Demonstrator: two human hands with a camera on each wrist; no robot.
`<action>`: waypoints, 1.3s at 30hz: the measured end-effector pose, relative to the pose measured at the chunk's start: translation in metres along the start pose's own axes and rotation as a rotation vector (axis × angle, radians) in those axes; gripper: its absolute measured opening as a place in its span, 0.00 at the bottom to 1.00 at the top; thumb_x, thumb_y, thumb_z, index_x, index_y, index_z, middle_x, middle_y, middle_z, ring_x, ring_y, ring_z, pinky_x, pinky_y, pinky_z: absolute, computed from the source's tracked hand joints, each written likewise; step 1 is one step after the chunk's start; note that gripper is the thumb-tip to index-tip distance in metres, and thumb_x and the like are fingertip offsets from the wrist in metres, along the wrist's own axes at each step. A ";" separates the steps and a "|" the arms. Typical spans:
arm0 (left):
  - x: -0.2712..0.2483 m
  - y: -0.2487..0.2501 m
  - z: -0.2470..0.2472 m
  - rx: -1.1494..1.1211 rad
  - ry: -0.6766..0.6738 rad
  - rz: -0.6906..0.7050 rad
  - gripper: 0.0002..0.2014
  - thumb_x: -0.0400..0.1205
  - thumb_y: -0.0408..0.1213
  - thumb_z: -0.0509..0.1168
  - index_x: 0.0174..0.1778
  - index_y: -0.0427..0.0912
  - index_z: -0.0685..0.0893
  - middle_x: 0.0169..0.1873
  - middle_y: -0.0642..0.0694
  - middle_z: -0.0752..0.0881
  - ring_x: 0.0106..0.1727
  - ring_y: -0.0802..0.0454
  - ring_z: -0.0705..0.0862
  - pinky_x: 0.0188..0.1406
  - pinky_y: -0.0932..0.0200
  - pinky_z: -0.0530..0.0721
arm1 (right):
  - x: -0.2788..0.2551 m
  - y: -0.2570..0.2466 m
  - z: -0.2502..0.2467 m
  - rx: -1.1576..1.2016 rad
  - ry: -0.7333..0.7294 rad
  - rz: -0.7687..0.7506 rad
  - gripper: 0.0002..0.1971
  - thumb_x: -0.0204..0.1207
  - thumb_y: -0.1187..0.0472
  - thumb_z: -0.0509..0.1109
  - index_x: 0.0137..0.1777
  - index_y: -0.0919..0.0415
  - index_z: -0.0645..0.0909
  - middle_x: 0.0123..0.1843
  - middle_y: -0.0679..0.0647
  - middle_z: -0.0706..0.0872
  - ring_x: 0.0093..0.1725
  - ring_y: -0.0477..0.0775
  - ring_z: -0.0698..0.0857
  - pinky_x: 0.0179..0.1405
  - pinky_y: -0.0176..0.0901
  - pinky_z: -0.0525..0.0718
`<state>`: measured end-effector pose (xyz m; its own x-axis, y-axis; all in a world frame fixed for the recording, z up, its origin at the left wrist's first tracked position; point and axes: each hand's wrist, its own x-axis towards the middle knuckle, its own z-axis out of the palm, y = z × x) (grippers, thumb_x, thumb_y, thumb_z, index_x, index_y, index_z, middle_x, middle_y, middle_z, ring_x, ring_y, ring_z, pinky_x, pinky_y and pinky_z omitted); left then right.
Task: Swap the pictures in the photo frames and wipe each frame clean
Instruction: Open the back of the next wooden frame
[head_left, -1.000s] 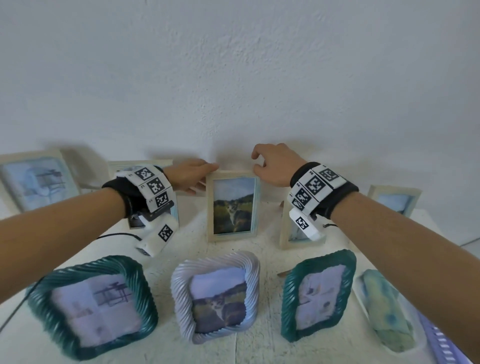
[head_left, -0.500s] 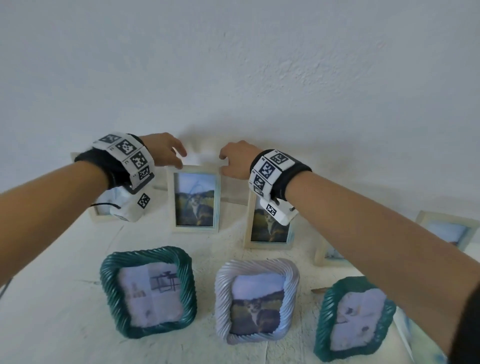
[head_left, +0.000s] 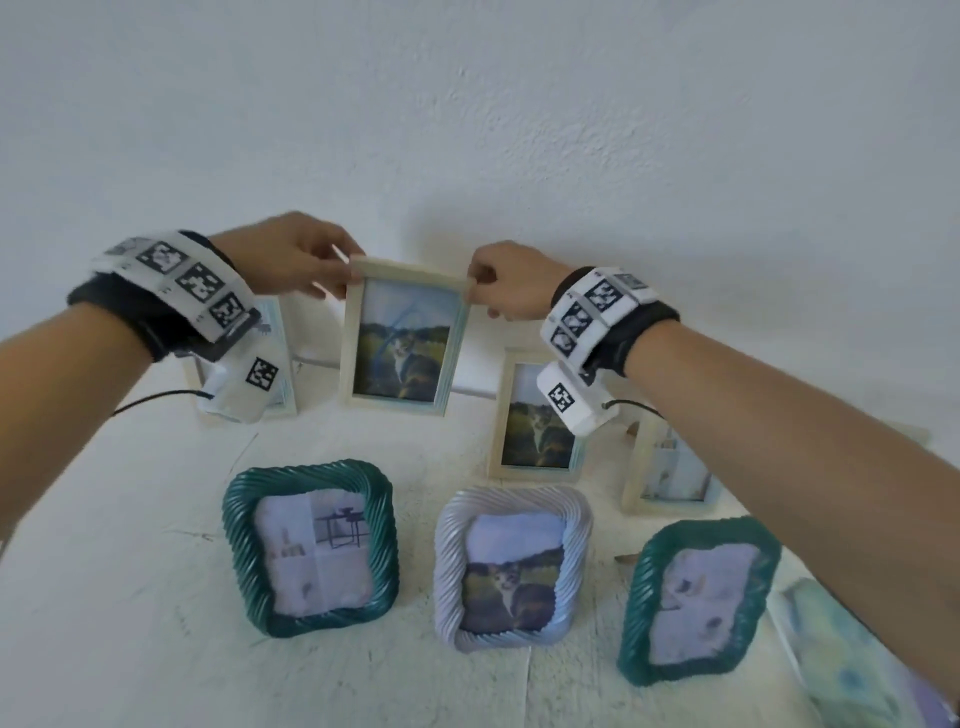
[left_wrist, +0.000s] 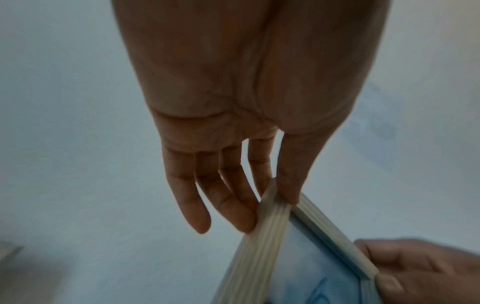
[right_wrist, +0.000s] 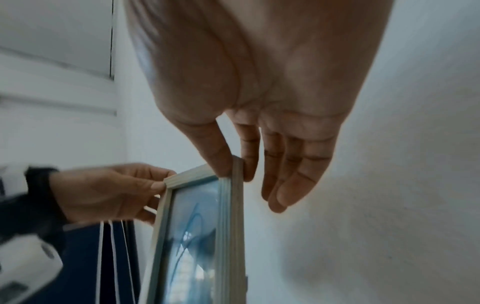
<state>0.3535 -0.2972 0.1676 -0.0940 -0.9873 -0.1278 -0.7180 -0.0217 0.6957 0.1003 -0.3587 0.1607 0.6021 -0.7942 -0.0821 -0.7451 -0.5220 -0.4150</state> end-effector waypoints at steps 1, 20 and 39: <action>-0.009 0.010 -0.004 -0.089 0.041 0.036 0.16 0.77 0.49 0.73 0.56 0.43 0.85 0.48 0.39 0.90 0.49 0.47 0.89 0.59 0.47 0.86 | -0.014 -0.001 -0.009 0.140 0.047 0.010 0.11 0.83 0.57 0.65 0.58 0.63 0.76 0.53 0.59 0.84 0.52 0.60 0.87 0.43 0.48 0.85; -0.171 0.119 0.216 -0.368 0.038 0.252 0.23 0.79 0.55 0.68 0.67 0.47 0.81 0.46 0.46 0.90 0.46 0.53 0.89 0.52 0.51 0.87 | -0.337 0.060 0.134 1.587 0.458 0.335 0.47 0.63 0.32 0.77 0.80 0.49 0.67 0.79 0.55 0.73 0.77 0.58 0.74 0.73 0.68 0.73; -0.288 0.141 0.406 -0.605 -0.099 0.092 0.60 0.63 0.61 0.80 0.82 0.71 0.44 0.78 0.62 0.65 0.79 0.70 0.61 0.75 0.57 0.70 | -0.444 0.047 0.181 1.894 0.266 0.420 0.30 0.83 0.36 0.56 0.76 0.56 0.73 0.72 0.67 0.79 0.70 0.69 0.79 0.72 0.69 0.73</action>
<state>-0.0001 0.0474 0.0155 -0.2210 -0.9708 -0.0929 -0.1880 -0.0511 0.9808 -0.1504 0.0257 0.0132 0.3116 -0.8721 -0.3773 0.5201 0.4889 -0.7004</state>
